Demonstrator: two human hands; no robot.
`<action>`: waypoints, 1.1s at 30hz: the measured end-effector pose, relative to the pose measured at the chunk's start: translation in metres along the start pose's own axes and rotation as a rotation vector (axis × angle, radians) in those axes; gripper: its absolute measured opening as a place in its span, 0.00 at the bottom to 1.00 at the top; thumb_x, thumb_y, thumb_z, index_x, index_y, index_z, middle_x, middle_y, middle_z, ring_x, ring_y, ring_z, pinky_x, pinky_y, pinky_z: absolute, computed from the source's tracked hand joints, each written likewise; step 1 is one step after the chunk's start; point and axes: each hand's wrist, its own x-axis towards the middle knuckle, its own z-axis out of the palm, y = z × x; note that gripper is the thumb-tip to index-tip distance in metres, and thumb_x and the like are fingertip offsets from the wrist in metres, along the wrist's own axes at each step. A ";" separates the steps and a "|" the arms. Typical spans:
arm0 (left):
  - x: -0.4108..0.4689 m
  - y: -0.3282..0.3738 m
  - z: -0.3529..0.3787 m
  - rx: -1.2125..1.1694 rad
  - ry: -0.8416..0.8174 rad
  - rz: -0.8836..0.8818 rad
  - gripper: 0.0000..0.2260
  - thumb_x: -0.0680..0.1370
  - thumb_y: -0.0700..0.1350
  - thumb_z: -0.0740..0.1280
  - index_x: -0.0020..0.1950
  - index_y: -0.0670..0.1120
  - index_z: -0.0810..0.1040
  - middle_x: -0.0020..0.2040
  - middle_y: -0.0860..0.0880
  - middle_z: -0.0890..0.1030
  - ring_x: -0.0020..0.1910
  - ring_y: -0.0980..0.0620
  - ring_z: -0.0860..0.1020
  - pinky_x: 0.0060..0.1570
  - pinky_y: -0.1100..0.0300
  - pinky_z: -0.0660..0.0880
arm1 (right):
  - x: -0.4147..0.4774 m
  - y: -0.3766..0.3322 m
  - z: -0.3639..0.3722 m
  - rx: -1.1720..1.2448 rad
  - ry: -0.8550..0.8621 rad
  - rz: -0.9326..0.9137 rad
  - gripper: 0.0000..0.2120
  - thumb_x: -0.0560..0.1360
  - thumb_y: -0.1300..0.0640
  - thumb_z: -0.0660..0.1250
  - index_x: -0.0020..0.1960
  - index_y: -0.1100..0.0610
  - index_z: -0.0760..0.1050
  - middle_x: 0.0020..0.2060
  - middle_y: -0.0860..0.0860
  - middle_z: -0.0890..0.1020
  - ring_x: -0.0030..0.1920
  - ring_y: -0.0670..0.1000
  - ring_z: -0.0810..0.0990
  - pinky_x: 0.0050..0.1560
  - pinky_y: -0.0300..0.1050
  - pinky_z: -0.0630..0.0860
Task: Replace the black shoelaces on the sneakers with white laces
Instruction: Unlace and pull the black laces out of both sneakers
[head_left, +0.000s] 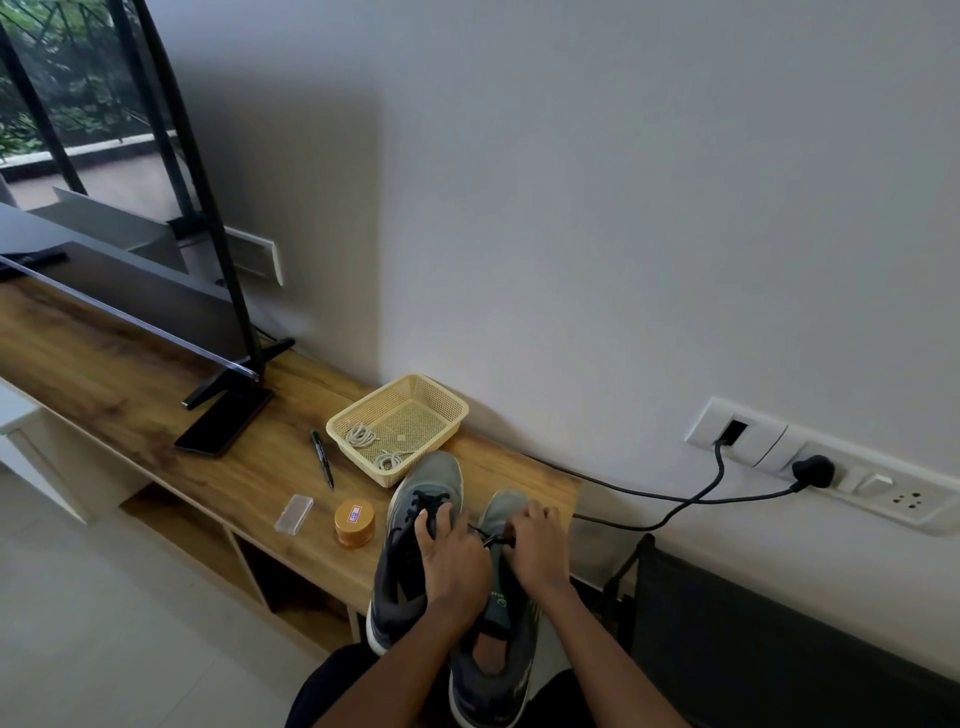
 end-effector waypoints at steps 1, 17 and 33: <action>0.000 0.000 0.000 -0.009 0.004 0.000 0.16 0.81 0.48 0.54 0.65 0.50 0.73 0.69 0.54 0.66 0.74 0.49 0.53 0.65 0.46 0.35 | 0.000 -0.002 0.001 0.003 0.025 -0.012 0.07 0.75 0.59 0.63 0.52 0.56 0.76 0.52 0.52 0.75 0.54 0.54 0.71 0.46 0.46 0.70; 0.003 0.006 -0.006 -0.001 0.004 0.004 0.15 0.79 0.47 0.54 0.61 0.48 0.75 0.65 0.52 0.71 0.72 0.48 0.57 0.65 0.46 0.36 | 0.007 0.019 -0.006 0.986 -0.062 0.452 0.13 0.73 0.73 0.56 0.36 0.57 0.60 0.42 0.53 0.80 0.51 0.52 0.77 0.51 0.49 0.73; 0.007 -0.002 -0.007 0.067 -0.050 -0.045 0.17 0.80 0.53 0.54 0.56 0.47 0.79 0.68 0.49 0.68 0.72 0.45 0.57 0.72 0.42 0.43 | -0.012 0.061 -0.035 1.218 0.131 0.693 0.06 0.74 0.68 0.65 0.38 0.63 0.74 0.38 0.59 0.80 0.40 0.54 0.79 0.42 0.43 0.74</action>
